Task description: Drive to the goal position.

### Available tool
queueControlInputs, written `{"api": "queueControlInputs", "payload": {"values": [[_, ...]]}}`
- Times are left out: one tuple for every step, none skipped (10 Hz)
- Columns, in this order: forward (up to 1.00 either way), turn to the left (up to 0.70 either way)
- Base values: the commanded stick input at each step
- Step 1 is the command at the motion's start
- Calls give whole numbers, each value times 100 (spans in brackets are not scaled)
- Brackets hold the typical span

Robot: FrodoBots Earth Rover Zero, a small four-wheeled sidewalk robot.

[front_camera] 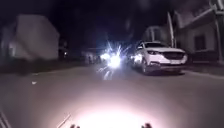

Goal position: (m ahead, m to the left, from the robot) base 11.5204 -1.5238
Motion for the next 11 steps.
{"api": "queueControlInputs", "payload": {"values": [[70,0],[70,0],[70,0],[70,0],[70,-16],[70,-34],[70,-35],[70,-24],[70,0],[70,0],[70,0]]}}
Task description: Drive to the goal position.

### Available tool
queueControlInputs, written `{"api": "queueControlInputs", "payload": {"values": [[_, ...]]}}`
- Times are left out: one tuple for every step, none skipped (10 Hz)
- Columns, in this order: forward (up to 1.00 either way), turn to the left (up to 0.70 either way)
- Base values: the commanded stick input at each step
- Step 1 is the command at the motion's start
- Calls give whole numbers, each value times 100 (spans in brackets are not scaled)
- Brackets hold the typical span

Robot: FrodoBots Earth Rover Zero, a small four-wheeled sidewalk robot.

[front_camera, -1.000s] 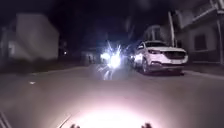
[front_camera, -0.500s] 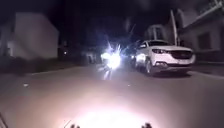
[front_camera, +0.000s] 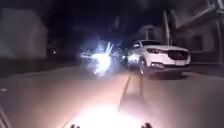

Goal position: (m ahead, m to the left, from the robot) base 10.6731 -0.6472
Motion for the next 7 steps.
{"api": "queueControlInputs", "payload": {"values": [[70,0],[70,0],[70,0],[70,0],[70,0],[70,0],[70,0]]}}
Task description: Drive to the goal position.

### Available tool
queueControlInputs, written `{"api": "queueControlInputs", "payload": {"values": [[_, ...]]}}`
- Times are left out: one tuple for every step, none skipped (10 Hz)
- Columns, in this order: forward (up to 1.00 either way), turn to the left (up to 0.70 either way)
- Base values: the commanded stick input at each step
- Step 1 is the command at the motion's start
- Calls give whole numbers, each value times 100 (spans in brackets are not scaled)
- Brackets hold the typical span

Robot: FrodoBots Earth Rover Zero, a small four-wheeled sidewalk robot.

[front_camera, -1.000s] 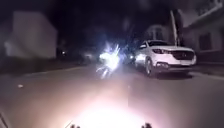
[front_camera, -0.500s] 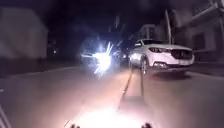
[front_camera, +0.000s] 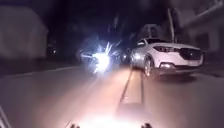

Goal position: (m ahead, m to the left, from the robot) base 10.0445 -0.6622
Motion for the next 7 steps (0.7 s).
{"api": "queueControlInputs", "payload": {"values": [[70,0],[70,0],[70,0],[70,0],[70,0],[70,0],[70,0]]}}
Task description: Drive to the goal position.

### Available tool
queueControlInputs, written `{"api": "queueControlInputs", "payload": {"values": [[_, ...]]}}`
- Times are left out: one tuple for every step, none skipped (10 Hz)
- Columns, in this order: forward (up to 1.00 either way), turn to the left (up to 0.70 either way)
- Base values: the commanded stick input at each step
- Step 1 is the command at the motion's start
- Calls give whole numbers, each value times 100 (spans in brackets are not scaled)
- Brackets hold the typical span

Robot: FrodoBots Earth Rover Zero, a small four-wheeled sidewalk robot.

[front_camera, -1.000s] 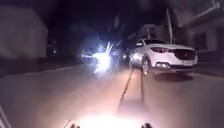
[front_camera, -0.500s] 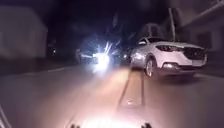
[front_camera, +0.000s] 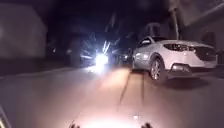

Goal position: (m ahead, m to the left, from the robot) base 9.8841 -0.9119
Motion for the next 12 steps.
{"api": "queueControlInputs", "payload": {"values": [[70,0],[70,0],[70,0],[70,-5],[70,-21],[70,-35],[70,-35],[70,0],[70,0],[70,0],[70,0],[70,0]]}}
